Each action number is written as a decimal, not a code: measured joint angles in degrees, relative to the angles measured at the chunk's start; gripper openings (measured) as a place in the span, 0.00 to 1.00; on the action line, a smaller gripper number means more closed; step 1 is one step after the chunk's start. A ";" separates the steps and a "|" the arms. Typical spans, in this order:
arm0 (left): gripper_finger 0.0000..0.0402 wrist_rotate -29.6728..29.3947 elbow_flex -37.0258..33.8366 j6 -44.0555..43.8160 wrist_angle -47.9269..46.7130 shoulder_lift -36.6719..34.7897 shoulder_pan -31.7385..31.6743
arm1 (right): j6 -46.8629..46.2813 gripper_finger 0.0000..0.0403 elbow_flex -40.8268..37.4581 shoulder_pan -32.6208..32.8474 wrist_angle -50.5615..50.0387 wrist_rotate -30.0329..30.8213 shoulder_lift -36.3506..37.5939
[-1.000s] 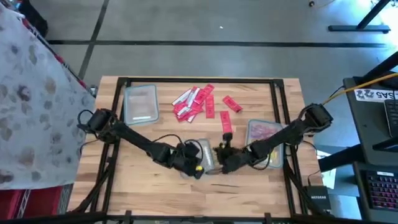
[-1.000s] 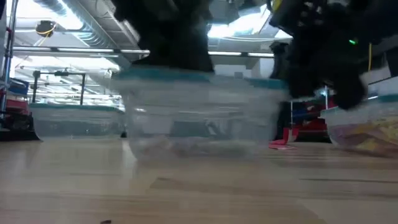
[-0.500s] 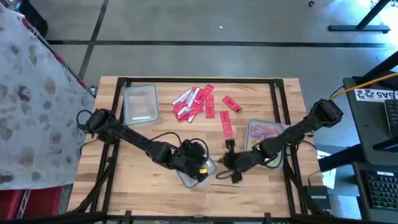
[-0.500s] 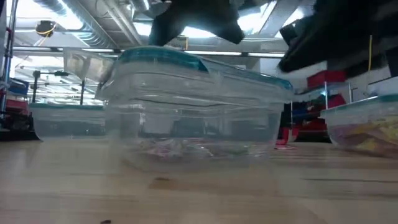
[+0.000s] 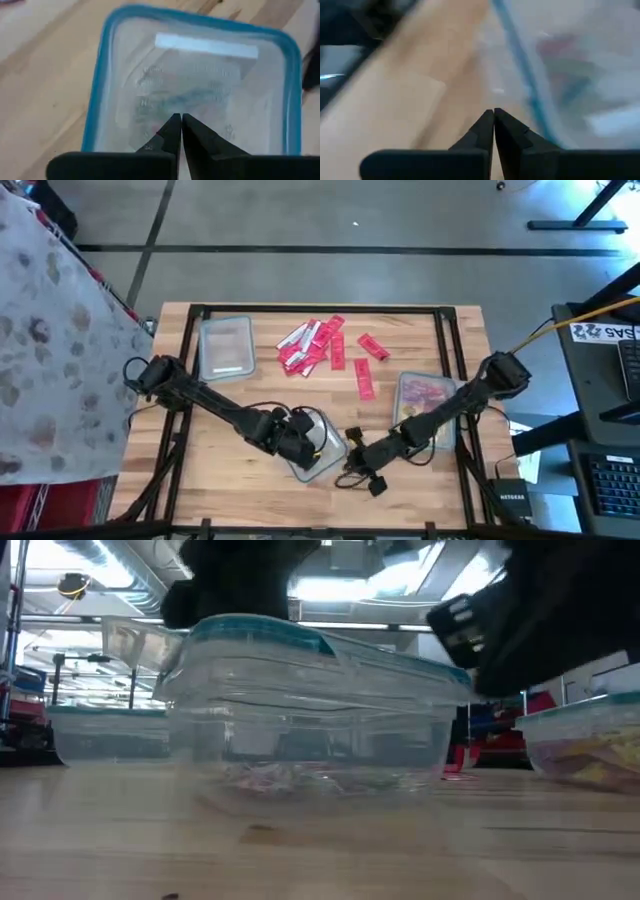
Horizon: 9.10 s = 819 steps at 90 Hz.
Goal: Sort candy
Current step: Close the square transparent bin
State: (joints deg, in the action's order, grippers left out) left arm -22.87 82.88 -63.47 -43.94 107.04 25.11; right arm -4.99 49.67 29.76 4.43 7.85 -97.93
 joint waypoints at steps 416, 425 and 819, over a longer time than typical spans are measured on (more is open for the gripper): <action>0.00 -3.67 2.84 0.79 -2.33 0.83 0.07 | -8.30 0.00 1.04 -11.05 -16.20 27.91 3.33; 0.00 -7.18 4.08 4.49 0.78 0.83 0.91 | -9.25 0.00 0.98 -11.04 -21.57 27.79 5.92; 0.00 -25.17 -4.34 12.13 12.13 7.16 4.67 | -7.09 0.00 2.89 -7.54 -24.23 13.44 12.21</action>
State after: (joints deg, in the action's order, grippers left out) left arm -48.04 78.54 -51.34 -31.81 114.21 29.78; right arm -12.08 52.56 22.22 -19.80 21.29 -85.72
